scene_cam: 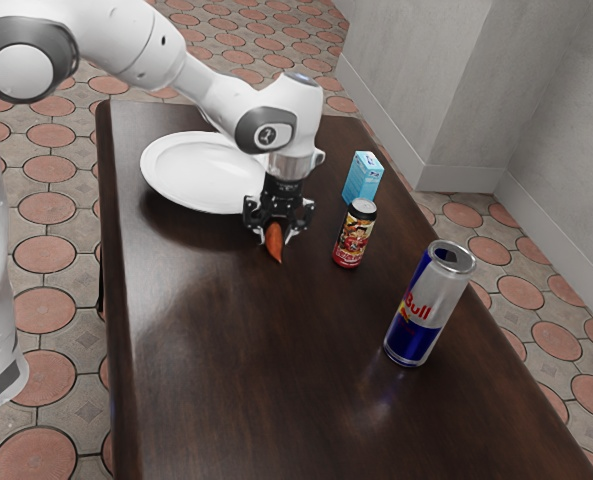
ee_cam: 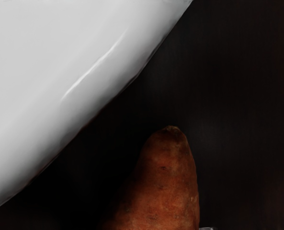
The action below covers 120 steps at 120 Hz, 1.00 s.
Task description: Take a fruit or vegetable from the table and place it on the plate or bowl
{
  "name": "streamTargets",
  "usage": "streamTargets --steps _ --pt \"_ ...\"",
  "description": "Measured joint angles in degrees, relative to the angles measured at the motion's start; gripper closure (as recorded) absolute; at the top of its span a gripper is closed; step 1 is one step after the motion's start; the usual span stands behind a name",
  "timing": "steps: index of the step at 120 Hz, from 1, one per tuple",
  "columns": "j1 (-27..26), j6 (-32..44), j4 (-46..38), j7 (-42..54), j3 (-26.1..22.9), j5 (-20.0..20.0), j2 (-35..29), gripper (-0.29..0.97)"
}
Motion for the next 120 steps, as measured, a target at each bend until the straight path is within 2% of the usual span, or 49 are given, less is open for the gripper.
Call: streamTargets --steps 7,17,38,58,86,97,109,114,120 --pt "-0.01 -0.02 0.06 0.06 0.02 0.08 -0.19 0.49" --pt "-0.23 -0.07 0.45 0.03 0.03 0.60 -1.55 0.52" --pt "-1.91 -2.14 5.85 -0.13 0.11 5.01 -6.39 0.53" --pt "4.82 -6.98 5.88 0.03 2.24 6.63 -10.17 0.53" --pt "13.47 -12.14 2.79 0.80 2.57 6.94 -14.22 0.52" --pt "14.41 -13.19 2.77 1.44 2.57 6.18 -14.42 0.28" --pt "14.01 -13.61 4.45 1.10 1.91 4.67 -14.68 0.14" --pt "10.09 -14.17 8.30 -2.68 -0.95 4.00 -14.39 0.10" --pt "3.34 -17.99 17.57 -9.03 -3.15 4.03 -12.66 0.07"
